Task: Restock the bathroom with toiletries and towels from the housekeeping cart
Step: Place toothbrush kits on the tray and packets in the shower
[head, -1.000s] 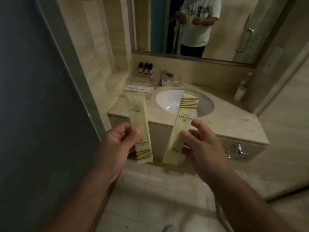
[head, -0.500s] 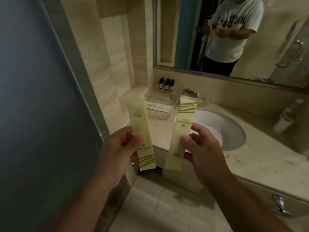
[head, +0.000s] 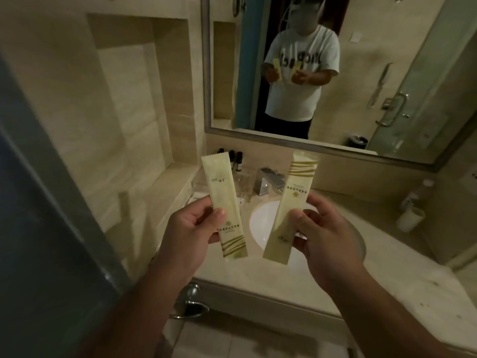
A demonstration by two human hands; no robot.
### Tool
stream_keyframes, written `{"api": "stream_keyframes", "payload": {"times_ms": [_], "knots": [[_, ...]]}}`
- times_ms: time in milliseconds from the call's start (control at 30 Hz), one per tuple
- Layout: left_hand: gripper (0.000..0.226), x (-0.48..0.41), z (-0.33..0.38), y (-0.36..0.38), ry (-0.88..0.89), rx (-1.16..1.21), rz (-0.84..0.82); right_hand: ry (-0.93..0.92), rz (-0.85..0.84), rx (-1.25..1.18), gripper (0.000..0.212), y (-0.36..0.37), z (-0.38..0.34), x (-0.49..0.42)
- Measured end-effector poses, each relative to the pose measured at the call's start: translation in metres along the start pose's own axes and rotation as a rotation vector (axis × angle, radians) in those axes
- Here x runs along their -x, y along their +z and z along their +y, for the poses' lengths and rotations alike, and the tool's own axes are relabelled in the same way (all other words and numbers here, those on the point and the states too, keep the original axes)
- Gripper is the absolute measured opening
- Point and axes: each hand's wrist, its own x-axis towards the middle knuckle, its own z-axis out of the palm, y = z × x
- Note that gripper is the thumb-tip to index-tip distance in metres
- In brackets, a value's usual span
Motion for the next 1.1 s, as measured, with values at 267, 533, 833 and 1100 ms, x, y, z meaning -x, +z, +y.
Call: {"api": "stream_keyframes", "payload": {"times_ms": [267, 533, 833, 1100], "knots": [[0.020, -0.063, -0.023, -0.019, -0.045, 0.044, -0.014, 0.082, 0.059, -0.001, 0.031, 0.028, 0.023, -0.041], [0.010, -0.116, -0.085, -0.017, -0.282, 0.208, 0.222, 0.237, 0.084, -0.015, 0.031, 0.024, 0.068, -0.097], [0.015, -0.174, -0.141, 0.000, -0.446, 0.077, 0.423, 0.400, 0.006, -0.013, 0.030, 0.014, 0.113, -0.193], [0.008, -0.245, -0.209, 0.027, -0.641, 0.161, 0.590, 0.506, -0.045, 0.034, 0.033, -0.006, 0.145, -0.271]]}}
